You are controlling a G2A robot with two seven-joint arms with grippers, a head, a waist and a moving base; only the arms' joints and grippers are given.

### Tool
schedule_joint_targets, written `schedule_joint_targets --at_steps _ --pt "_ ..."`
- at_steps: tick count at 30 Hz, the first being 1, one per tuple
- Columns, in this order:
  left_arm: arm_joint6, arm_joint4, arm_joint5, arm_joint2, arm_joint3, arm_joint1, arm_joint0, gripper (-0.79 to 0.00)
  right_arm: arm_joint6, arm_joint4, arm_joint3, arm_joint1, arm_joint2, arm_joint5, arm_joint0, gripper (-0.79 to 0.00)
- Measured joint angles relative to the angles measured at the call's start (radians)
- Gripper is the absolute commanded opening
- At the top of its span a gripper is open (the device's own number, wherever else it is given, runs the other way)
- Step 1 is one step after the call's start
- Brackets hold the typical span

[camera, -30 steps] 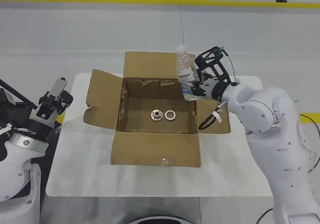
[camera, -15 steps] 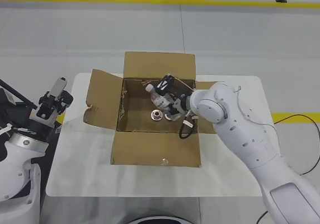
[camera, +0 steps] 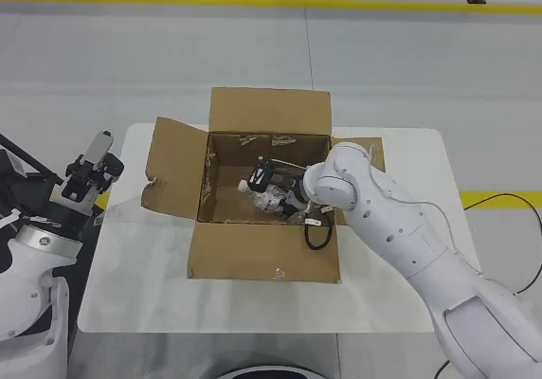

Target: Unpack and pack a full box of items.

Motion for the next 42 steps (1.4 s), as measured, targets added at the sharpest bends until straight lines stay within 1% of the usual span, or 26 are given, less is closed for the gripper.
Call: schedule_joint_targets --at_steps 5,6,8,11,13,18,21,22,23,24,25,27,28,30,31,38,40,42 --pt "0.0 0.0 0.0 0.0 0.0 0.0 0.0 0.0 0.006 0.01 0.033 -0.021 -0.036 -0.033 0.02 -0.776" --pt "0.0 0.0 0.0 0.0 0.0 0.0 0.0 0.0 0.009 0.012 0.041 -0.026 -0.043 -0.038 0.024 -0.73" --pt "0.0 0.0 0.0 0.0 0.0 0.0 0.0 0.0 0.016 0.017 0.058 -0.037 -0.06 -0.043 0.033 -0.686" --pt "0.0 0.0 0.0 0.0 0.0 0.0 0.0 0.0 0.021 0.026 0.084 -0.052 -0.08 -0.047 0.045 -0.539" --pt "0.0 0.0 0.0 0.0 0.0 0.0 0.0 0.0 0.021 0.031 0.099 -0.061 -0.089 -0.048 0.052 -0.493" --pt "0.015 -0.005 -0.006 0.002 0.001 0.0 0.003 0.0 0.015 0.04 0.131 -0.079 -0.104 -0.049 0.067 -0.413" --pt "0.032 -0.005 -0.006 -0.008 0.01 0.001 0.003 0.0 0.012 0.044 0.139 -0.085 -0.105 -0.051 0.072 -0.4" --pt "0.036 -0.003 -0.003 -0.014 0.014 0.002 0.002 0.0 0.011 0.045 0.14 -0.086 -0.104 -0.053 0.073 -0.372" --pt "0.042 -0.003 0.001 -0.021 0.02 0.003 0.001 0.0 0.009 0.046 0.14 -0.086 -0.103 -0.057 0.075 -0.286" --pt "0.045 -0.004 0.003 -0.028 0.024 0.004 0.0 0.0 0.008 0.048 0.139 -0.086 -0.101 -0.061 0.075 -0.228" --pt "0.048 -0.005 0.006 -0.036 0.029 0.004 0.0 0.0 0.005 0.05 0.138 -0.086 -0.098 -0.067 0.076 -0.215" --pt "0.052 -0.01 0.013 -0.054 0.04 0.006 -0.002 0.0 0.002 0.055 0.135 -0.084 -0.092 -0.079 0.077 -0.163" --pt "0.051 -0.011 0.015 -0.062 0.045 0.007 -0.002 0.0 0.001 0.056 0.132 -0.083 -0.088 -0.084 0.077 -0.089" --pt "0.046 -0.013 0.019 -0.081 0.055 0.009 -0.002 0.0 0.002 0.059 0.126 -0.08 -0.082 -0.093 0.076 -0.015" --pt "0.043 -0.013 0.021 -0.089 0.058 0.011 -0.001 0.0 0.003 0.06 0.123 -0.079 -0.08 -0.096 0.075 0.0" --pt "0.02 -0.015 0.026 -0.124 0.078 0.017 0.017 0.0 0.012 0.061 0.101 -0.073 -0.065 -0.102 0.073 0.0" --pt "0.006 -0.011 0.028 -0.127 0.082 0.019 0.026 0.0 -0.002 0.061 0.091 -0.069 -0.05 -0.089 0.075 0.0" --pt "-0.013 -0.007 0.03 -0.127 0.092 0.021 0.035 0.0 -0.029 0.062 0.073 -0.06 -0.018 -0.053 0.074 0.0"
